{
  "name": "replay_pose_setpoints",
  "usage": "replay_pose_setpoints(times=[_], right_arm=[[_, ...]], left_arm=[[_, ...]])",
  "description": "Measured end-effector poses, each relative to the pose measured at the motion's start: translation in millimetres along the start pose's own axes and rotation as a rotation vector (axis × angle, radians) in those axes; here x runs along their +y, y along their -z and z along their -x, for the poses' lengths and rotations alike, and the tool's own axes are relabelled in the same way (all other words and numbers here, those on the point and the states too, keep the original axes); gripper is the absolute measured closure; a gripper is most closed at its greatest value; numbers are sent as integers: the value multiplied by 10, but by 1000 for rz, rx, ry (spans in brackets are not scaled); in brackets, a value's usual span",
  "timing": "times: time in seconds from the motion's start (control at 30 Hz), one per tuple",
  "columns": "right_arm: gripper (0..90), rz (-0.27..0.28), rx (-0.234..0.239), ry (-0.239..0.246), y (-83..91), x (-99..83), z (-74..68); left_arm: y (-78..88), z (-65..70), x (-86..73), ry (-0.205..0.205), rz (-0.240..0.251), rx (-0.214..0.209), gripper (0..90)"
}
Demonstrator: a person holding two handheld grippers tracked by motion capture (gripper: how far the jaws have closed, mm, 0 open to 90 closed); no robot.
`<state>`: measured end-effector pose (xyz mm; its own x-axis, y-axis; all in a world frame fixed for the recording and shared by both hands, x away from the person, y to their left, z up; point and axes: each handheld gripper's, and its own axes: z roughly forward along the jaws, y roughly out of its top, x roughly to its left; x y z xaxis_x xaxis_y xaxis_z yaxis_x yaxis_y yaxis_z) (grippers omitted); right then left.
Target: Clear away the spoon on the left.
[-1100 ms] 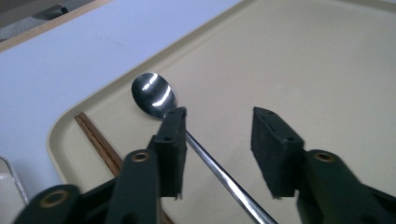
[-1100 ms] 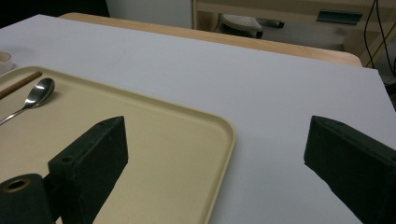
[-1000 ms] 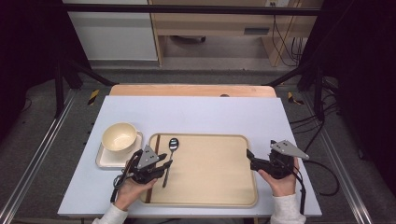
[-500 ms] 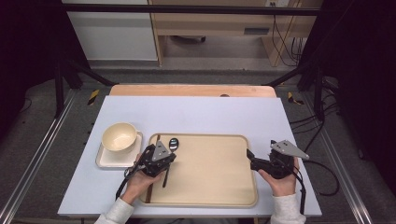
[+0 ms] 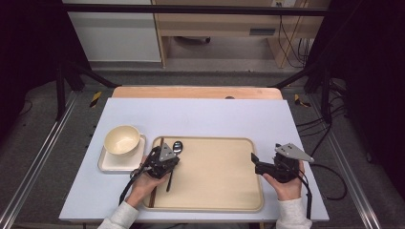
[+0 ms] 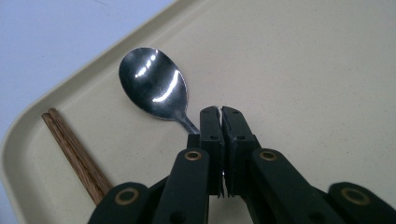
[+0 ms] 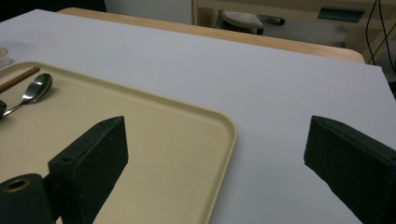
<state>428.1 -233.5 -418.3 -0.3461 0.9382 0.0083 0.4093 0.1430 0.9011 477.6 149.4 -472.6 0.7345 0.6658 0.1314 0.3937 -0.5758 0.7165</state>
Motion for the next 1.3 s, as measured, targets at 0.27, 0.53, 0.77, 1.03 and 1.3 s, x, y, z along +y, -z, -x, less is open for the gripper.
replay_pose_setpoints(times=[0.27, 0.53, 0.77, 1.03, 1.3], right_arm=[[67, 0, 2, -4, 2, 0, 5], [67, 1, 0, -1, 1, -1, 3], [66, 2, -1, -2, 8, 0, 5], [66, 0, 0, 0, 6, -1, 3], [66, 6, 0, -3, 10, 1, 3]], left_arm=[[-4, 11, 1, -15, 0, -7, 876], [2, 3, -3, -12, -17, 0, 897], [15, -20, -21, 8, -31, 28, 898], [28, -52, -29, 25, -44, 46, 899], [43, -70, -38, 37, -55, 69, 899]])
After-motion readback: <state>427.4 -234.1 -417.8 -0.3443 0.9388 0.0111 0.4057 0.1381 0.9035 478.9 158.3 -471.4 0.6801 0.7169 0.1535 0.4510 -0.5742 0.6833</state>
